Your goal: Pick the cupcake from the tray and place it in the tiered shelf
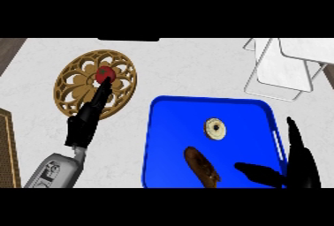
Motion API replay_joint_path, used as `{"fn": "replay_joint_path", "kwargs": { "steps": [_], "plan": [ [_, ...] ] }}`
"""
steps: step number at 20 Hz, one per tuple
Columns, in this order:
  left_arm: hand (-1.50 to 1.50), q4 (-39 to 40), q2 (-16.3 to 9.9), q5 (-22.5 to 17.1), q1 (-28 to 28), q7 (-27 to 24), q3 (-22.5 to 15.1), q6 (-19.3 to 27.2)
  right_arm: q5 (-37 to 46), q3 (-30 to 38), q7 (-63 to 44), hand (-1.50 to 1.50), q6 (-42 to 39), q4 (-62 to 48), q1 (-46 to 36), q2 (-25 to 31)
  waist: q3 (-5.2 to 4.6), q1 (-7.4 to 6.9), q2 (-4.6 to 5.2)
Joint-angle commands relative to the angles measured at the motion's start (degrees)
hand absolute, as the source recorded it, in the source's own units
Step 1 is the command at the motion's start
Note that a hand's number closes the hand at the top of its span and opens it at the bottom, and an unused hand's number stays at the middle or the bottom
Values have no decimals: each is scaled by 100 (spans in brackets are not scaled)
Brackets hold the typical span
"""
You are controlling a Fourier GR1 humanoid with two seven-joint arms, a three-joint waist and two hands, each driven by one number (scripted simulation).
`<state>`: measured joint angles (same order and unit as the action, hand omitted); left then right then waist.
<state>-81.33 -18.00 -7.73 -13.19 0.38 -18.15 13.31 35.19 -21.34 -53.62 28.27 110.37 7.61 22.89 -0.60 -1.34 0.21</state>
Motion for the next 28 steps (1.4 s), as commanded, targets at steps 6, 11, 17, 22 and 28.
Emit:
{"fn": "replay_joint_path", "kwargs": {
  "steps": [6, 11, 17, 22, 28],
  "plan": [
    [0, 251, 77, 45, -143, -94, 105, -71, 1288, -798, -2998, -150, -1940, 452, -1504, -806, 31, 47, -12],
    [0, 74, 7, 50, 186, -189, 116, -163, 1608, -318, -3156, -150, -2638, 125, -2258, -1417, 39, 48, -26],
    [0, 235, 92, 112, -89, -65, 203, -129, 2405, -268, -3161, -150, -2789, -493, -2544, -2253, 44, 95, -22],
    [0, 177, 54, 137, -5, -80, 273, -188, 2206, 137, -3160, -150, -3206, -387, -2783, -2276, 51, 118, -27],
    [0, 386, 152, 146, -311, -36, 440, -206, 2408, -203, -3160, -150, -2969, -533, -2544, -2284, 52, 169, -26]
  ]
}}
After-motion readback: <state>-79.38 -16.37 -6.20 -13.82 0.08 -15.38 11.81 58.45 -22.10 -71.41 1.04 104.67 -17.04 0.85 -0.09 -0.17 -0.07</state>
